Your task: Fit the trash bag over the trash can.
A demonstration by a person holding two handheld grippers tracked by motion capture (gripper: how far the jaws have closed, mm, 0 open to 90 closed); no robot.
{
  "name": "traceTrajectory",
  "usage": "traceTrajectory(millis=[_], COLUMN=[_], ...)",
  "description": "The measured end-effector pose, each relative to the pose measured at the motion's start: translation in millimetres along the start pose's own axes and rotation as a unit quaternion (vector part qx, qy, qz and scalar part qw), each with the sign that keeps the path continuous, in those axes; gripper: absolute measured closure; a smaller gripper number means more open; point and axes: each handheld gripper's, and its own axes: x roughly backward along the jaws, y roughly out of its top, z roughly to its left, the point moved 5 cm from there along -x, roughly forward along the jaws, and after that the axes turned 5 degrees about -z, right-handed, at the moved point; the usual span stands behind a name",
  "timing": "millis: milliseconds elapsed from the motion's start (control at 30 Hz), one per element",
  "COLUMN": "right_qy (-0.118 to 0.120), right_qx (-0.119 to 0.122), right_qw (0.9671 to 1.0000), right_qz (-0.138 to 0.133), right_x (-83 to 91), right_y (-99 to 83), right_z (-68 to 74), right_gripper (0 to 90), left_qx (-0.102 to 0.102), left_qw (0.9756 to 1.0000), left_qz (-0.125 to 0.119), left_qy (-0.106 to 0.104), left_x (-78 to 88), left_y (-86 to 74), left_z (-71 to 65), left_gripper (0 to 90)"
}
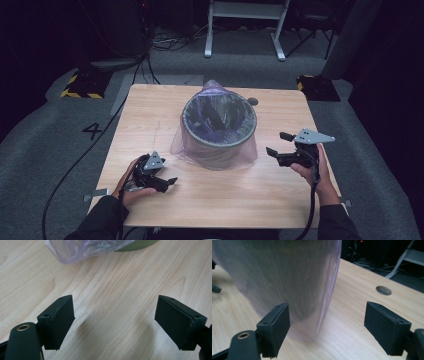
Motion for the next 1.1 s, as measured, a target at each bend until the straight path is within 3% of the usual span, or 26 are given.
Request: traceTrajectory(millis=[200,433,1100], right_qy=[-0.015,-0.027,-0.022], right_qx=[0.017,0.038,0.050], right_qw=[0.9997,0.9987,0.9973], right_qz=[-0.004,-0.020,-0.050], right_x=[-0.2,3.3,-7.7], right_y=[20.2,44.7,101.0], right_z=[-3.7,-1.7,6.7], right_gripper=[17.9,18.1,16.6], left_qx=[0.004,0.017,0.015], left_qw=[0.9999,0.9998,0.9998], left_qz=[0.012,0.007,0.009], left_qy=[-0.006,-0.010,-0.012], left_x=[-3.1,-2.6,-3.2], left_y=[-5.7,-8.0,-7.8], left_z=[-0.7,2.1,2.5], left_gripper=[15.6,15.3,14.4])
